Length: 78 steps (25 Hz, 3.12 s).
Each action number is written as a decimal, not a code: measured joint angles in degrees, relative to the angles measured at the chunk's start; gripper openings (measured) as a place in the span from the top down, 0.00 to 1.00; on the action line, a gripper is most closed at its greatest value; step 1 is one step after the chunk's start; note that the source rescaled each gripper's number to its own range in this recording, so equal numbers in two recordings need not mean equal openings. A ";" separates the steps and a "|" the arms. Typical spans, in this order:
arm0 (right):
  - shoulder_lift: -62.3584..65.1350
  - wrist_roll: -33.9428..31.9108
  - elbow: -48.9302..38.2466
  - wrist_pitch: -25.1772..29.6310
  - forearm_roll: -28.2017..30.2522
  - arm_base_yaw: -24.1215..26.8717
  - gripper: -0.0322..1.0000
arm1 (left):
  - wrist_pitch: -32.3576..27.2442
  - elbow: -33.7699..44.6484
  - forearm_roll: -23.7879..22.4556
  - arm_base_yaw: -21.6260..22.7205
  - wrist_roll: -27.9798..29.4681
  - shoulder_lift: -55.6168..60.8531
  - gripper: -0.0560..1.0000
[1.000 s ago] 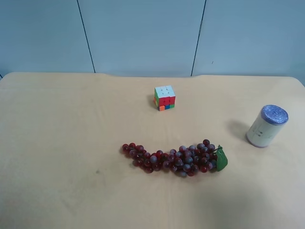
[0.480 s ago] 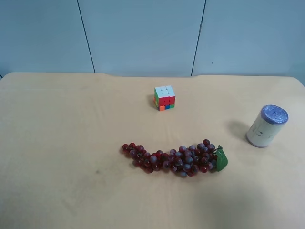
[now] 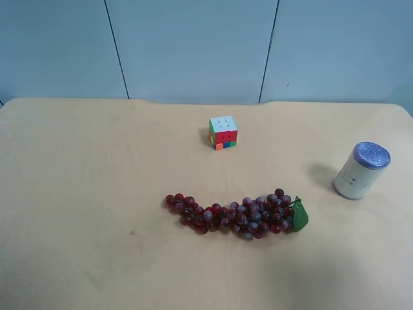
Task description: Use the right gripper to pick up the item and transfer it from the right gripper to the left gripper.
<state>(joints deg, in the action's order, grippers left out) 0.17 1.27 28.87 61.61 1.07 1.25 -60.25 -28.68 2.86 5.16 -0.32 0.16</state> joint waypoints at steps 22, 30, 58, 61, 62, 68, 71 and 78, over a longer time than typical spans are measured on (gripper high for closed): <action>-47.82 -1.58 23.40 -2.99 -1.07 -0.05 0.00 | 0.00 0.00 0.00 0.00 0.00 0.00 0.00; -71.11 -3.47 23.53 -8.29 -4.69 0.61 0.00 | 0.00 0.00 0.00 0.00 0.00 0.00 0.00; -82.99 -2.99 26.69 -9.27 -1.99 5.91 0.00 | 0.00 0.00 0.00 0.00 0.00 0.00 0.00; -83.33 -2.99 26.69 -11.01 -2.04 7.01 0.00 | 0.00 0.00 0.00 0.00 0.32 0.00 0.00; -83.74 -2.99 26.74 -11.19 -2.04 7.31 0.00 | -0.06 0.00 0.00 0.00 0.00 0.00 0.00; -87.83 -2.99 26.74 -13.87 -2.56 7.44 0.00 | -0.11 0.00 0.00 0.00 0.32 0.00 0.00; -89.05 -2.94 26.74 -14.51 -3.90 7.44 0.00 | -0.11 0.00 0.00 0.00 0.00 0.00 0.00; -91.27 -2.40 26.74 -17.22 -4.78 7.39 0.00 | -0.11 0.00 0.00 0.00 0.00 0.00 0.00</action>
<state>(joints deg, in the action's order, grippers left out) -91.10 -1.13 55.60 44.39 -3.72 8.64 -60.36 -28.68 2.86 5.16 -0.32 0.16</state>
